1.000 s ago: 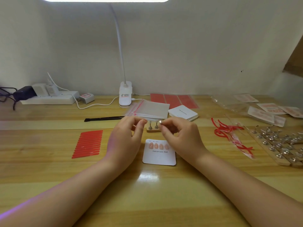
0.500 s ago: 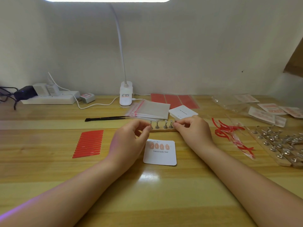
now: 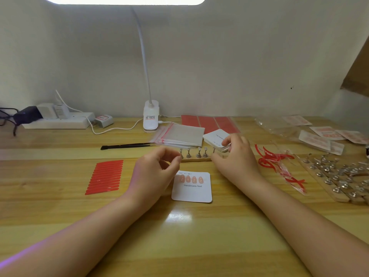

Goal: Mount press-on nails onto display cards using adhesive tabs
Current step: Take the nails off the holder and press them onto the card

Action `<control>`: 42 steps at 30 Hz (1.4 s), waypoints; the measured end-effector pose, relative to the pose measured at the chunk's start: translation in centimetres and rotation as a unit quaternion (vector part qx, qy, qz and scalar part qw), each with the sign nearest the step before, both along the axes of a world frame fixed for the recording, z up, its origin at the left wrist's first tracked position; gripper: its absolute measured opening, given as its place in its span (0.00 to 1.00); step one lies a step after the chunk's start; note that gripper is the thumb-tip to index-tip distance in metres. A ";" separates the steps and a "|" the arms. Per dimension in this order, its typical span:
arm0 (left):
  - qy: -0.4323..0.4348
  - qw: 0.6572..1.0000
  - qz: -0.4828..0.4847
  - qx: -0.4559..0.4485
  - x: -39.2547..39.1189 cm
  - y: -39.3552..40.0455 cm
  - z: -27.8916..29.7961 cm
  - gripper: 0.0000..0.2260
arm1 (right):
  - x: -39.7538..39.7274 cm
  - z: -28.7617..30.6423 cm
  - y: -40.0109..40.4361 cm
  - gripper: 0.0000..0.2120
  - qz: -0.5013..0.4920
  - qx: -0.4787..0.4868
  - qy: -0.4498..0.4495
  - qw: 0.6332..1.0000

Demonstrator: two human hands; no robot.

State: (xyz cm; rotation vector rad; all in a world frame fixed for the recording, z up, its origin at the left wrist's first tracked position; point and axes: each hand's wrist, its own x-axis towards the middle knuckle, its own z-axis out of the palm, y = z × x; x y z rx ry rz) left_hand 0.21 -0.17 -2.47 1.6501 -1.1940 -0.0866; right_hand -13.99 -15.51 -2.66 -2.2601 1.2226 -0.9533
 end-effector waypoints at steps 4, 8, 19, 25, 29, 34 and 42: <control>0.003 1.000 -0.003 0.005 0.0 -0.1 0.1 0.07 | -0.2 0.0 -0.7 0.07 0.012 0.001 0.030 0.999; 0.010 1.000 -0.008 0.009 0.0 -0.2 0.0 0.06 | -0.3 0.0 -1.4 0.07 0.028 -0.009 0.049 0.998; 0.010 1.000 -0.013 0.023 0.2 -0.2 -0.3 0.02 | -0.4 0.2 -1.5 0.08 0.051 0.003 0.033 0.998; 0.013 1.000 -0.013 0.010 0.1 -0.1 0.0 0.03 | -0.3 -0.1 -0.7 0.06 0.024 -0.027 -0.024 0.999; 0.034 0.999 -0.015 -0.011 0.1 0.0 0.3 0.02 | -0.1 0.7 1.3 0.03 0.104 -0.114 -0.096 0.983; 0.061 0.997 -0.040 -0.023 0.1 0.1 0.3 0.01 | 0.7 0.5 4.0 0.08 0.283 -0.144 -0.069 0.946; 0.063 0.996 -0.057 -0.010 0.2 0.1 0.2 0.04 | 0.8 0.7 4.6 0.05 0.296 -0.135 -0.115 0.938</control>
